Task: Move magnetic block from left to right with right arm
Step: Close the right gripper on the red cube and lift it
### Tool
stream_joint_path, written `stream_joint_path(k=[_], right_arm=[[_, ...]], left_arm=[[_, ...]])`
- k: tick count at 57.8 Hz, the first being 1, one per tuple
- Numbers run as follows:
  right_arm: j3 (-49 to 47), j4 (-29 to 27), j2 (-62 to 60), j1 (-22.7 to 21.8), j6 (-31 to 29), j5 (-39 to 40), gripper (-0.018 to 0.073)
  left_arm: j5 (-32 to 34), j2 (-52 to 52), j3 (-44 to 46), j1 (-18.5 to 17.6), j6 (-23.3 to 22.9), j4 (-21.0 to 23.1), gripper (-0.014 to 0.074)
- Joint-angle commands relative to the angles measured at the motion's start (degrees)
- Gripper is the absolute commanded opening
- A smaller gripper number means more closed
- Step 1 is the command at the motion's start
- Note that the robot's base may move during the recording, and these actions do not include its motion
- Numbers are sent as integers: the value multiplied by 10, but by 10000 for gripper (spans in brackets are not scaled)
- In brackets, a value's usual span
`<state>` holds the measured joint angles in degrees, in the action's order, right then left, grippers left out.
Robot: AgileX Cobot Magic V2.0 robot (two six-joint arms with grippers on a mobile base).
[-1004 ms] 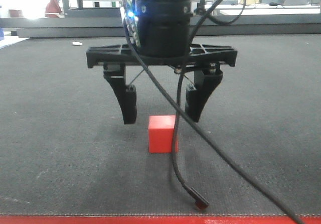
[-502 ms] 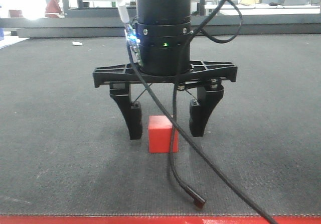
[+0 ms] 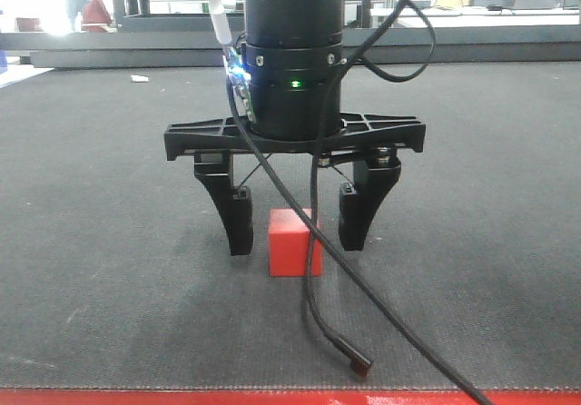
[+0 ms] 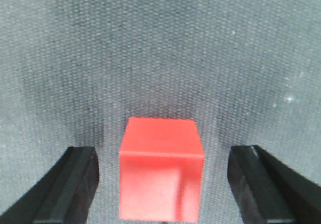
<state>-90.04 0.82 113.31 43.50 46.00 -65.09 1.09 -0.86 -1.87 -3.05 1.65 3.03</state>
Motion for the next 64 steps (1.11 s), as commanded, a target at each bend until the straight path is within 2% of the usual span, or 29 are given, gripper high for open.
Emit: stream_joint_path(k=[1, 16, 21, 28, 32, 53, 64], right_arm=[[-19, 0, -27, 2, 0, 9, 624], [-19, 0, -27, 2, 0, 11, 599], [-19, 0, -27, 2, 0, 9, 527], [-19, 2, -27, 2, 0, 0, 373], [-19, 2, -27, 2, 0, -2, 333], [-19, 10, -66, 2, -5, -24, 328], [-16, 13, -121, 2, -96, -3, 328]], left_arm=[[50, -6, -5, 0, -3, 3, -117], [50, -6, -5, 0, -3, 3, -117], [50, -6, -5, 0, -3, 3, -117], [50, -6, -5, 0, -3, 3, -117], [50, -6, -5, 0, -3, 3, -117], [50, -6, -5, 0, -3, 3, -117], [50, -6, -5, 0, -3, 3, -117]])
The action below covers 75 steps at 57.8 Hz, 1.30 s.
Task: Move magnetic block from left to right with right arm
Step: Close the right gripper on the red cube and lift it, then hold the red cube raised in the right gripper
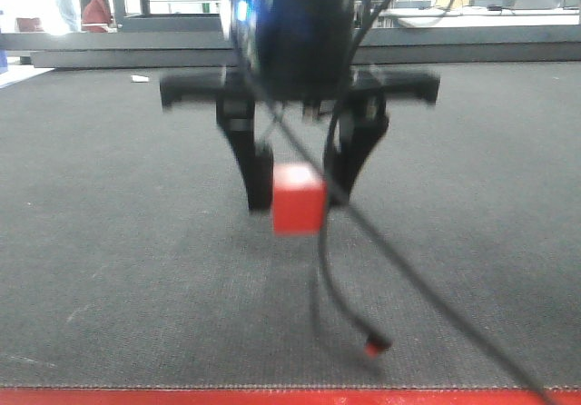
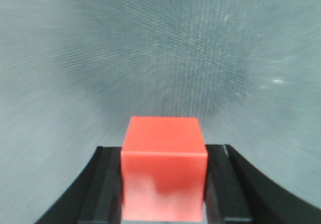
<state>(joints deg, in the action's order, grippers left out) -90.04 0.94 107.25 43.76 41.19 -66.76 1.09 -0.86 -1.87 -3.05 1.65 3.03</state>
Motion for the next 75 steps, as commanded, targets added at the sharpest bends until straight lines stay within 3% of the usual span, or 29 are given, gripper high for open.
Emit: stream_joint_path(k=[1, 11, 22, 33, 48, 59, 68, 75], right_arm=[[-15, 14, -65, -1, -56, 15, 328], [39, 17, -135, -18, -133, 74, 328], [155, 14, -234, -72, -209, 175, 328], [281, -16, -340, -168, -296, 263, 328], [451, -54, -484, -331, -418, 428, 328], [548, -54, -589, -409, -422, 571, 328], [619, -54, -683, -422, -422, 654, 328], [653, -54, -756, -422, -422, 660, 328]], left_arm=[[50, -6, -5, 0, -3, 3, -117], [50, -6, -5, 0, -3, 3, -117], [50, -6, -5, 0, -3, 3, -117], [50, -6, -5, 0, -3, 3, -117], [50, -6, -5, 0, -3, 3, -117], [50, -6, -5, 0, -3, 3, -117], [50, -6, -5, 0, -3, 3, -117], [50, -6, -5, 0, -3, 3, -117]])
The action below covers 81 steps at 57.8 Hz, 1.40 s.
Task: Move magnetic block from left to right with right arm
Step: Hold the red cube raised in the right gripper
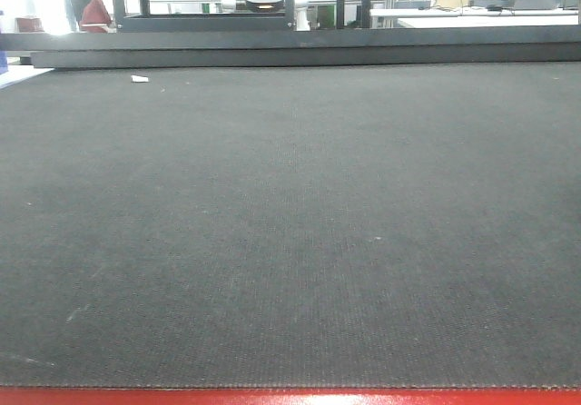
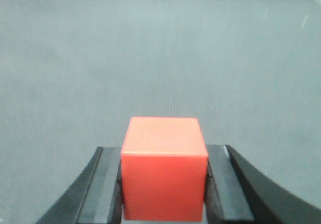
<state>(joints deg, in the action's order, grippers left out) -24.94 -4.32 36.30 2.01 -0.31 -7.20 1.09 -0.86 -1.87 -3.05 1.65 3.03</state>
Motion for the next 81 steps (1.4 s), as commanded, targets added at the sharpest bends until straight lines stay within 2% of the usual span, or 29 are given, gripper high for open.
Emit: stream_joint_path(k=[1, 14, 24, 81], right_arm=[[8, -1, -61, -4, -7, 63, 328], [31, -1, -192, -4, -7, 38, 328], [31, -1, -240, -4, -7, 38, 328], [31, -1, -243, -4, -7, 37, 328]], left_arm=[[50, -6, -5, 0, -3, 3, -117], [50, -6, -5, 0, -3, 3, -117], [50, -6, -5, 0, -3, 3, -117], [50, -6, -5, 0, -3, 3, -117]])
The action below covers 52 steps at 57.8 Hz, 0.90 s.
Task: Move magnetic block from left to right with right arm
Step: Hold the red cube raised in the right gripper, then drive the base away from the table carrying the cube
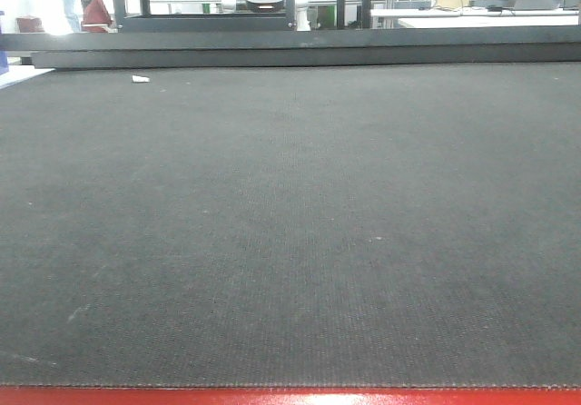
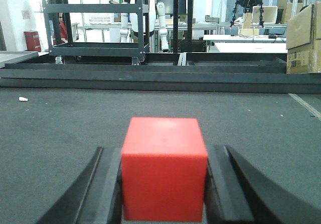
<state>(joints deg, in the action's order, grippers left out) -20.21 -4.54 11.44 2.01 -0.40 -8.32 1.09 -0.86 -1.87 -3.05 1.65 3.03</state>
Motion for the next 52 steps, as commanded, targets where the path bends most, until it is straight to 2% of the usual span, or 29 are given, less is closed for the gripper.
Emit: stream_joint_path(k=[1, 52], right_arm=[[-16, 1, 5, -4, -6, 48, 328], [-16, 1, 5, -4, -6, 48, 328]], left_arm=[[50, -6, -5, 0, -3, 3, -117], [50, -6, -5, 0, -3, 3, -117]])
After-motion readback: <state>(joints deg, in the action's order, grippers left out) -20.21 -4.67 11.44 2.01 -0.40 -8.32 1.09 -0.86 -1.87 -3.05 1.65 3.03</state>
